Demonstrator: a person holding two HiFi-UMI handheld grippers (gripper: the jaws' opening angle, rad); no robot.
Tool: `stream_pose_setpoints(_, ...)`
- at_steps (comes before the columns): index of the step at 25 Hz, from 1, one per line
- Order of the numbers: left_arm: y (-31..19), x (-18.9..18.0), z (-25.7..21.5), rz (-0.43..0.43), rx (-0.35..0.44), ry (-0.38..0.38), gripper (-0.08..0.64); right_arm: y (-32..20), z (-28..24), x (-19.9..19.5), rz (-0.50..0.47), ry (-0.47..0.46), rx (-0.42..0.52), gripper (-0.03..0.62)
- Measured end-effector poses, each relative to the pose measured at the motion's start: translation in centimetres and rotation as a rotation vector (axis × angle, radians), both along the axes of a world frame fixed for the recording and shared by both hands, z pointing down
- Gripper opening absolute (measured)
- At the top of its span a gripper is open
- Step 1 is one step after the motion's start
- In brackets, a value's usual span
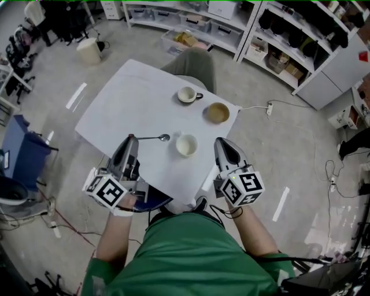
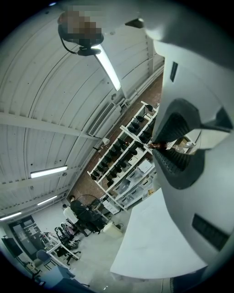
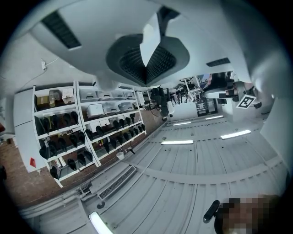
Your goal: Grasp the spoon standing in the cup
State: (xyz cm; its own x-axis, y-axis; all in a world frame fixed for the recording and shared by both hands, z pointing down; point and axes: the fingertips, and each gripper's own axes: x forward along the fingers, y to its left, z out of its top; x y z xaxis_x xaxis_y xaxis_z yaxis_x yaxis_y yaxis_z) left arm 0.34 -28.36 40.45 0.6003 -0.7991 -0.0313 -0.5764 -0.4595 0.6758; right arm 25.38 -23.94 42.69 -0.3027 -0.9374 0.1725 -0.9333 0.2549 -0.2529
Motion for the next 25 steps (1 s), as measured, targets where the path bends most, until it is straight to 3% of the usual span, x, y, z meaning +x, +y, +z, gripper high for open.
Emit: stream_pose_setpoints(25,0.1,0.5,-0.8,0.024,0.010,0.023,0.060,0.6,-2.2,-0.3,-0.027,0.069,0.085,0.021)
